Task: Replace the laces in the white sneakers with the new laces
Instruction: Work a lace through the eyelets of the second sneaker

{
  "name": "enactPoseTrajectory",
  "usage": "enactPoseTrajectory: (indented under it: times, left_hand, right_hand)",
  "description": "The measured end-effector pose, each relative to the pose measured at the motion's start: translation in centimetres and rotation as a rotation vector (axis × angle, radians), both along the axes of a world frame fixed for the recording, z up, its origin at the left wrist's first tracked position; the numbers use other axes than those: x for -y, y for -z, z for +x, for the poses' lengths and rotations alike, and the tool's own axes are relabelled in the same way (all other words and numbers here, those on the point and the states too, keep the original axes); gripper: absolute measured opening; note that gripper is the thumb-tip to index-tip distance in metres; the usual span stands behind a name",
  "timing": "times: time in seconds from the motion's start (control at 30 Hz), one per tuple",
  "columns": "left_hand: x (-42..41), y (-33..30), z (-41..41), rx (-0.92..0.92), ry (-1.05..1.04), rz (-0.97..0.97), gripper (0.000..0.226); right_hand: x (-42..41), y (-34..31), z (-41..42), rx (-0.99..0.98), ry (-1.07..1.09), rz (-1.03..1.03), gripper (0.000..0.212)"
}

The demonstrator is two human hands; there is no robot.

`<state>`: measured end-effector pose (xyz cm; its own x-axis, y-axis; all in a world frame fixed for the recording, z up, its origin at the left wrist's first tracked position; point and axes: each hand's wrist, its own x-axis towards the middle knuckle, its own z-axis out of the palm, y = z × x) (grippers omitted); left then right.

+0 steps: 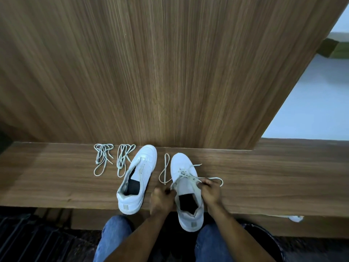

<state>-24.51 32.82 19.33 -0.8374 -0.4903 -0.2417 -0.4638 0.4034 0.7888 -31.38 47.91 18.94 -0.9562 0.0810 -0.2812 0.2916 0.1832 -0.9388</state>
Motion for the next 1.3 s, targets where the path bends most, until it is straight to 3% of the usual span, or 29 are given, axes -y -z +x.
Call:
enactPoseTrajectory:
  times: [0.07, 0.13, 0.27, 0.37, 0.57, 0.7, 0.77, 0.9, 0.97, 1.07, 1.17, 1.23, 1.3]
  left_hand:
    - [-0.3, -0.5, -0.1, -0.008, -0.007, 0.015, 0.015]
    - [-0.7, -1.0, -0.4, 0.035, 0.035, -0.065, 0.029]
    - [-2.3, -1.5, -2.1, 0.025, 0.279, -0.55, 0.058]
    - [-2.3, -1.1, -3.7, 0.034, 0.395, -0.739, 0.049]
    - [-2.3, -2.1, -5.9, 0.079, 0.338, -0.642, 0.023]
    - [-1.0, -2.1, -6.0, 0.066, -0.067, -0.15, 0.031]
    - [-0.4, -1.8, -5.8, 0.072, -0.113, -0.075, 0.032]
    - [-0.5, -2.2, -5.8, -0.058, 0.137, -0.139, 0.033]
    - [-0.5, -1.8, -6.3, -0.115, 0.267, -0.325, 0.033]
    - [-0.8, -1.6, -6.8, -0.003, 0.437, -0.736, 0.027]
    - [-1.0, -1.4, -7.0, 0.044, 0.474, -0.886, 0.033]
    - [-1.2, -1.6, -7.0, 0.004, 0.403, -0.841, 0.028]
    - [-1.3, -2.6, -7.1, -0.124, 0.11, -0.57, 0.015]
  right_hand:
    - [-0.1, 0.0, -0.1, 0.061, 0.041, -0.101, 0.027]
    - [-0.2, 0.1, -0.1, 0.065, 0.031, -0.103, 0.026]
    - [-0.6, 0.8, 0.0, 0.028, -0.04, 0.003, 0.029]
    - [-0.5, 1.1, 0.1, -0.021, -0.163, 0.113, 0.029]
    - [-0.7, 2.1, -0.2, -0.052, -0.221, 0.16, 0.031]
    - [-0.7, 2.8, -0.6, -0.064, -0.191, 0.152, 0.037]
    - [-0.7, 2.7, -0.5, -0.066, -0.199, 0.176, 0.038]
    - [-0.7, 3.0, -0.5, -0.039, -0.196, 0.203, 0.032]
    - [-0.7, 3.0, -0.5, -0.042, -0.208, 0.216, 0.032]
    - [-0.7, 3.2, -0.5, -0.071, -0.214, 0.197, 0.028]
    - [-0.6, 3.1, -0.3, -0.11, -0.22, 0.184, 0.018]
    - [-0.7, 2.9, -0.2, -0.119, -0.205, 0.155, 0.025]
    - [-0.8, 2.9, -0.3, -0.101, -0.187, 0.135, 0.034]
